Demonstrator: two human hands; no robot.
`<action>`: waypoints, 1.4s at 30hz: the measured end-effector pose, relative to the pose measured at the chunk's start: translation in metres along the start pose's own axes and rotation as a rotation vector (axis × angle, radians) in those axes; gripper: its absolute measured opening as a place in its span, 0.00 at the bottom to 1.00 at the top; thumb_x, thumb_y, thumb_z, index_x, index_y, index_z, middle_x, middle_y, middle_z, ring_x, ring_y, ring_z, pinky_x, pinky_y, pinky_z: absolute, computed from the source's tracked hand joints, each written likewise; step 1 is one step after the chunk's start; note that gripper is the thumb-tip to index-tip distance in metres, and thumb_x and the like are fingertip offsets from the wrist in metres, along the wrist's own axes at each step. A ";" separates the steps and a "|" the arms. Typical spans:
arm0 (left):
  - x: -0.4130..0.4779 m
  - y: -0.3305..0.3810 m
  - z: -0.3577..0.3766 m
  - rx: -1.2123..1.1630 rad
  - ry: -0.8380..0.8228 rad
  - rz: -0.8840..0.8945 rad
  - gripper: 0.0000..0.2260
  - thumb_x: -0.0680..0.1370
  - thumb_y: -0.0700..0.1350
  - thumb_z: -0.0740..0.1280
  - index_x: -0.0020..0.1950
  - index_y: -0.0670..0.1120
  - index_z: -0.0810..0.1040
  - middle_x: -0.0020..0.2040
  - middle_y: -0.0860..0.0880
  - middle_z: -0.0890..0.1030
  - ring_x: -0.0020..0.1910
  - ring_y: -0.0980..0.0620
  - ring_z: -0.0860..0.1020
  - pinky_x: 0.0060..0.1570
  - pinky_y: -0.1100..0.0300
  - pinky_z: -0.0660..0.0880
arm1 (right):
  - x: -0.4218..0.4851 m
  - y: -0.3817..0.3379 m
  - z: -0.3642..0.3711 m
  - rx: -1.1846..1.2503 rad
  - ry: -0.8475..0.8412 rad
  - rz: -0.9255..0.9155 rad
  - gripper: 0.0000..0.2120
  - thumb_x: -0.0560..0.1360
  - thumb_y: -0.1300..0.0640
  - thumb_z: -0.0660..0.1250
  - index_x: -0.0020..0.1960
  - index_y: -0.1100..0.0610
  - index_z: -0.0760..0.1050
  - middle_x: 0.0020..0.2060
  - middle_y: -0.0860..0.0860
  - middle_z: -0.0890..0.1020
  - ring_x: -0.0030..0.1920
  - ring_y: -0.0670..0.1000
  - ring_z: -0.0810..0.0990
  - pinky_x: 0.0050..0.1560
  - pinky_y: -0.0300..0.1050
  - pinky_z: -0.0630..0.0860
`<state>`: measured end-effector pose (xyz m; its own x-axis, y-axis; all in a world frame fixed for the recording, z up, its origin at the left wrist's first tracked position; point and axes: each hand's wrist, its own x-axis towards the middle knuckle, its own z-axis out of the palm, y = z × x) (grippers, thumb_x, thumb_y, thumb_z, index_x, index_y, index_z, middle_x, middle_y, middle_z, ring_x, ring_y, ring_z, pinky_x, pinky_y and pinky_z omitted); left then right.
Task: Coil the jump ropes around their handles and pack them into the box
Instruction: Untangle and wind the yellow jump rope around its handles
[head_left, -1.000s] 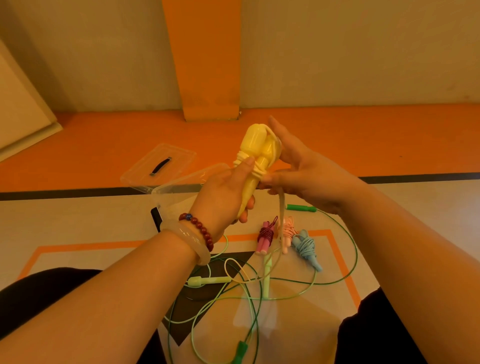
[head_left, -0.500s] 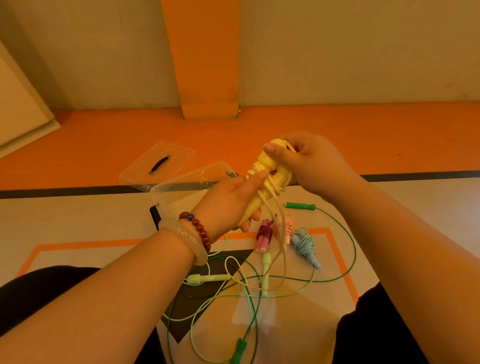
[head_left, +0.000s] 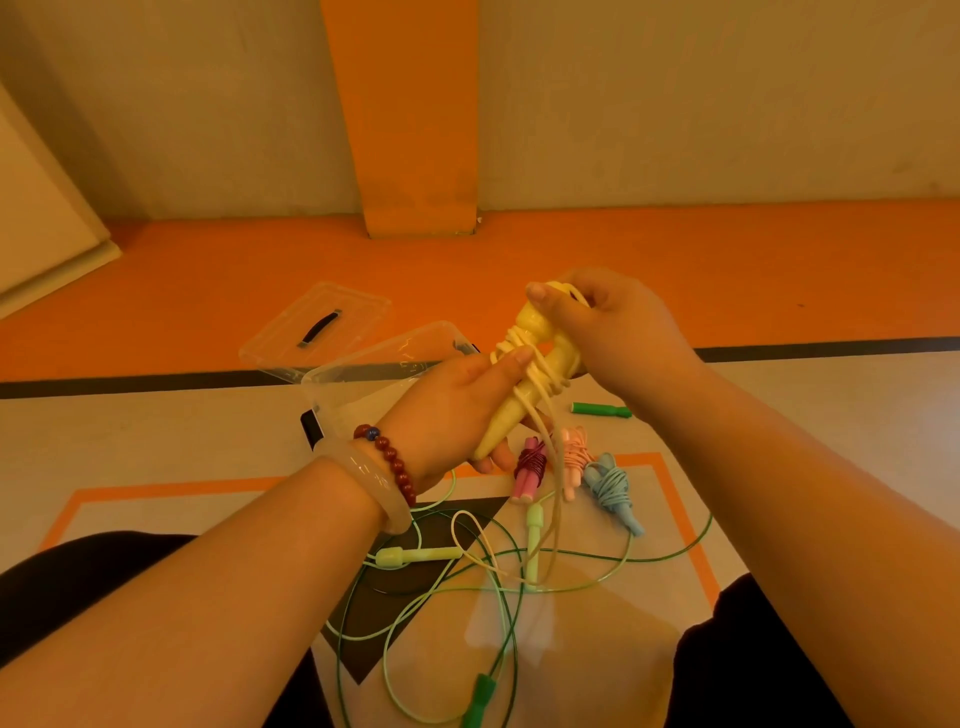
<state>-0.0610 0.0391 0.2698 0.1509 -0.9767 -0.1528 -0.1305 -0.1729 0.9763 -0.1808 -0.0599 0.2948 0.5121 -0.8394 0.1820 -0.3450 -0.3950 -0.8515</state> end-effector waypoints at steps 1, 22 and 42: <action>0.001 -0.001 0.001 -0.002 0.019 0.013 0.14 0.81 0.56 0.56 0.45 0.49 0.76 0.36 0.45 0.81 0.21 0.53 0.74 0.21 0.64 0.69 | 0.000 -0.001 0.000 0.044 -0.014 0.016 0.13 0.78 0.46 0.63 0.50 0.56 0.77 0.41 0.55 0.80 0.38 0.50 0.80 0.36 0.47 0.80; 0.003 0.015 -0.031 -0.279 0.301 -0.126 0.20 0.79 0.63 0.57 0.47 0.48 0.76 0.32 0.49 0.78 0.22 0.57 0.70 0.21 0.66 0.67 | -0.026 0.008 0.037 -0.145 -0.200 -0.091 0.16 0.82 0.48 0.54 0.40 0.49 0.75 0.30 0.49 0.73 0.29 0.41 0.69 0.30 0.35 0.65; 0.011 0.009 -0.019 -0.490 0.220 -0.099 0.11 0.77 0.55 0.66 0.51 0.48 0.75 0.32 0.51 0.76 0.21 0.59 0.68 0.20 0.68 0.64 | -0.007 0.018 0.016 0.059 -0.141 -0.092 0.11 0.81 0.54 0.59 0.45 0.52 0.79 0.26 0.40 0.73 0.29 0.37 0.69 0.32 0.31 0.64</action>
<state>-0.0418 0.0292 0.2796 0.3473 -0.9001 -0.2631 0.3589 -0.1316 0.9241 -0.1777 -0.0553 0.2705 0.6462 -0.7383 0.1932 -0.2467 -0.4417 -0.8626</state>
